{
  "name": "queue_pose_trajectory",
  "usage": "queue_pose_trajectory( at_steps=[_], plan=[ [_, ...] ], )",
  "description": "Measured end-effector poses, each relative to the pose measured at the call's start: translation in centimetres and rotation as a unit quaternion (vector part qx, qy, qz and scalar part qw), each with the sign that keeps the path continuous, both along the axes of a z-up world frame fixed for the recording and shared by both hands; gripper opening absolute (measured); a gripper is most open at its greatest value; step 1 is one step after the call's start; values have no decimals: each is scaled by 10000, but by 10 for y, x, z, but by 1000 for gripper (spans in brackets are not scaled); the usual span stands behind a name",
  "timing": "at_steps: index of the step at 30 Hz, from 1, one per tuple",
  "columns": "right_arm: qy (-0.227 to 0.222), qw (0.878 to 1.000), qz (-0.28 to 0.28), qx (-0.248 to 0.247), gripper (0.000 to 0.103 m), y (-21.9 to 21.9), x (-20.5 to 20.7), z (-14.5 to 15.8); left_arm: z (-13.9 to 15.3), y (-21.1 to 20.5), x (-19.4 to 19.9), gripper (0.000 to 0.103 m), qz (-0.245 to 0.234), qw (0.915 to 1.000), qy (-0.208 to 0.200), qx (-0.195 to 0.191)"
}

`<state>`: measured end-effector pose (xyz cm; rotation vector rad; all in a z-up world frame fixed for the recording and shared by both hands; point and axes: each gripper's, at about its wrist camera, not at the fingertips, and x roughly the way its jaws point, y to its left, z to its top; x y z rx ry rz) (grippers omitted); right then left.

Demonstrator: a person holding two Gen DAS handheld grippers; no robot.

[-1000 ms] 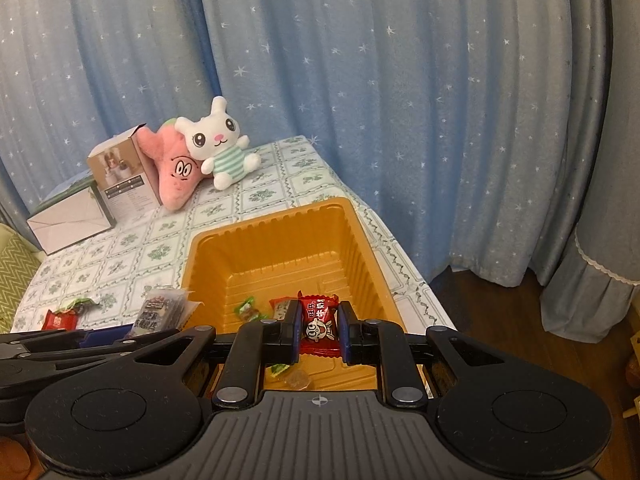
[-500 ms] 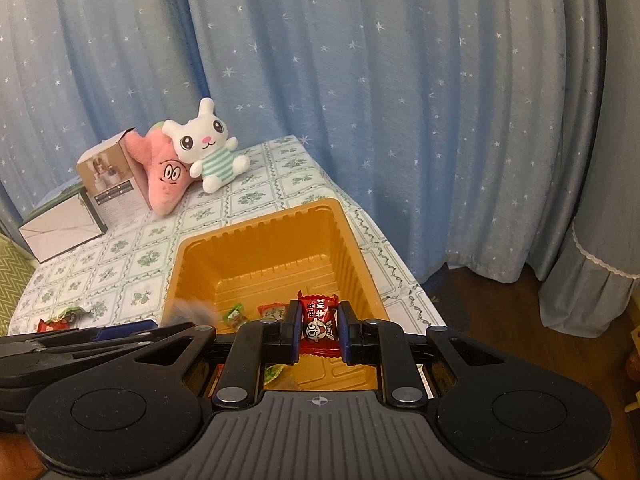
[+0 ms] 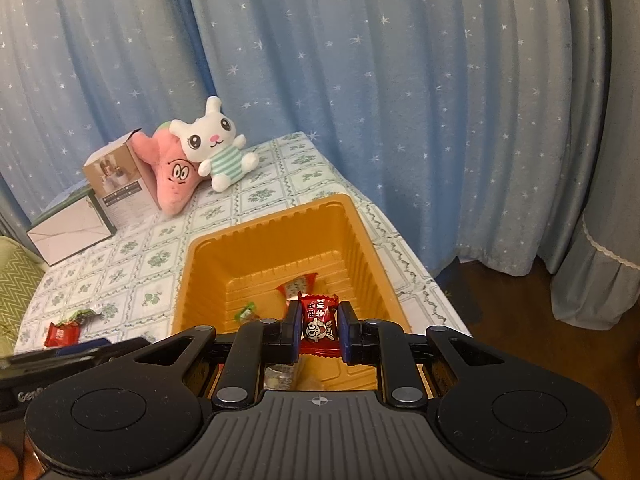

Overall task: Organize snacks
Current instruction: 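Open both tools to drop the clear packet and red candy into the tray, then withdraw both tools from the tray toward the red packet and green candy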

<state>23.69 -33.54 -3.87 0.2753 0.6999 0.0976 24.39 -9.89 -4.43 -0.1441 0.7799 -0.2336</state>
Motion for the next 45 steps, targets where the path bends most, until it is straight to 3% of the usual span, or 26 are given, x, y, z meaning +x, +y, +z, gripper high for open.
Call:
queue_pose_trajectory(
  at_steps=[3, 4, 5, 6, 7, 16, 30, 45],
  plan=[
    [27, 9998, 37, 174, 19, 1, 4, -1, 2, 7, -6, 56, 7, 9999, -73, 85],
    [57, 9997, 29, 246, 24, 0, 5, -1, 4, 9, -9, 59, 8, 9998, -114, 138],
    [77, 9995, -25, 302, 32, -1, 6, -2, 5, 11, -11, 62, 7, 9997, -146, 172],
    [60, 9992, -79, 376, 58, -3, 5, -1, 7, 13, -13, 64, 2, 9996, -178, 197],
    [3, 9988, -160, 461, 70, -6, 3, 0, 8, 15, -15, 64, -3, 9995, -209, 217],
    [13, 9980, -468, 414, 70, -9, -29, 15, 18, 45, -42, 72, 195, 9994, -277, 99],
    [-1, 9995, 260, 172, 70, 59, -73, 28, 36, 105, -91, 79, 581, 9971, -373, 325],
    [-28, 9963, 846, 126, 70, 115, -86, 35, 48, 165, -121, 82, 1223, 9911, -342, 398]
  ],
)
